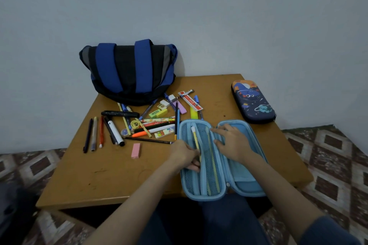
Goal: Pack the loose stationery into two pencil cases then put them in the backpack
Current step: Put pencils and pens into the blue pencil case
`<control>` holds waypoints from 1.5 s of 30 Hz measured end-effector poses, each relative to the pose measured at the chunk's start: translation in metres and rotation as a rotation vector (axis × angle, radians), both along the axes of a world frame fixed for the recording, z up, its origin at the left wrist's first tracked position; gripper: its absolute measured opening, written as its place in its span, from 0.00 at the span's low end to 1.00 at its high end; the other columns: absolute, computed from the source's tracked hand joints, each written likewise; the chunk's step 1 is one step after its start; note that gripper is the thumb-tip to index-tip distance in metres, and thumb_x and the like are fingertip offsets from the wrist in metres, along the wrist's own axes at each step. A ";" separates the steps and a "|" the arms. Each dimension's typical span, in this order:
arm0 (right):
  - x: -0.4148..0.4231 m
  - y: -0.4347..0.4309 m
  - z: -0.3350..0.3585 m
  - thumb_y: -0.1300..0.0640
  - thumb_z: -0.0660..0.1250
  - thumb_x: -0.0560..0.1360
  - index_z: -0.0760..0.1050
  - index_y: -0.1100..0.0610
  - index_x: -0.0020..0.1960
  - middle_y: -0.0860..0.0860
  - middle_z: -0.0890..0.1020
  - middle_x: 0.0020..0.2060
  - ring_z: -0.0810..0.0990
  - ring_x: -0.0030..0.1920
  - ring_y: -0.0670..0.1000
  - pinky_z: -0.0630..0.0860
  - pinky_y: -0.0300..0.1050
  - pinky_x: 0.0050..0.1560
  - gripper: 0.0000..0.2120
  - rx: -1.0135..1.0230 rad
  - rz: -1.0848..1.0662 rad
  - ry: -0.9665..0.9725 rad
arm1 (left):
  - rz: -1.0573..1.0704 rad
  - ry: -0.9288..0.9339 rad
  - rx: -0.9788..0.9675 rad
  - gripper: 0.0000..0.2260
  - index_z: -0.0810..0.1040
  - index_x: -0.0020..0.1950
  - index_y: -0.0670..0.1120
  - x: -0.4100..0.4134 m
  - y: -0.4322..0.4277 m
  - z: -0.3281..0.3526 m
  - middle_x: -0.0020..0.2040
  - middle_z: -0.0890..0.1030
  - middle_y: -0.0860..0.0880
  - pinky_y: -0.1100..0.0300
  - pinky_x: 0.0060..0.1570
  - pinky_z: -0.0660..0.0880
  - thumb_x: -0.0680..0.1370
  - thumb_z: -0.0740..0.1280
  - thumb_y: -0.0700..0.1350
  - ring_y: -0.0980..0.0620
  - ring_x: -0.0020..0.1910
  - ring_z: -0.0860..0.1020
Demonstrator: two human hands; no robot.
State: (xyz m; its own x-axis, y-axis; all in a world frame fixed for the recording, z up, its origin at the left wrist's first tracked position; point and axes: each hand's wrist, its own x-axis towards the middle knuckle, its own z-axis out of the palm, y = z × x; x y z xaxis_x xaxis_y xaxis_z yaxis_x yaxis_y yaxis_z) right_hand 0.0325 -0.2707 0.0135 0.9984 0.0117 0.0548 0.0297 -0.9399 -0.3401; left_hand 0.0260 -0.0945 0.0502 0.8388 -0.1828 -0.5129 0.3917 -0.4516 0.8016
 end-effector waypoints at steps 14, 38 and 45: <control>0.001 0.000 -0.002 0.51 0.61 0.78 0.67 0.47 0.70 0.49 0.71 0.64 0.69 0.62 0.52 0.71 0.48 0.59 0.21 -0.006 -0.004 -0.011 | -0.116 -0.355 0.277 0.09 0.74 0.35 0.47 -0.013 -0.009 -0.006 0.37 0.76 0.51 0.67 0.32 0.71 0.72 0.72 0.44 0.56 0.35 0.75; 0.001 -0.001 -0.003 0.51 0.62 0.77 0.69 0.49 0.69 0.51 0.72 0.64 0.70 0.63 0.53 0.72 0.48 0.59 0.21 0.028 0.002 -0.022 | 0.194 -0.536 0.472 0.07 0.82 0.48 0.40 0.084 0.082 0.011 0.39 0.79 0.46 0.63 0.27 0.68 0.77 0.65 0.42 0.54 0.29 0.72; 0.003 -0.002 -0.008 0.51 0.62 0.77 0.68 0.48 0.70 0.50 0.72 0.64 0.70 0.63 0.53 0.72 0.51 0.60 0.21 0.012 0.001 -0.024 | 0.218 -0.441 0.681 0.20 0.66 0.29 0.43 0.108 0.105 -0.003 0.27 0.68 0.47 0.62 0.24 0.61 0.75 0.69 0.51 0.51 0.26 0.67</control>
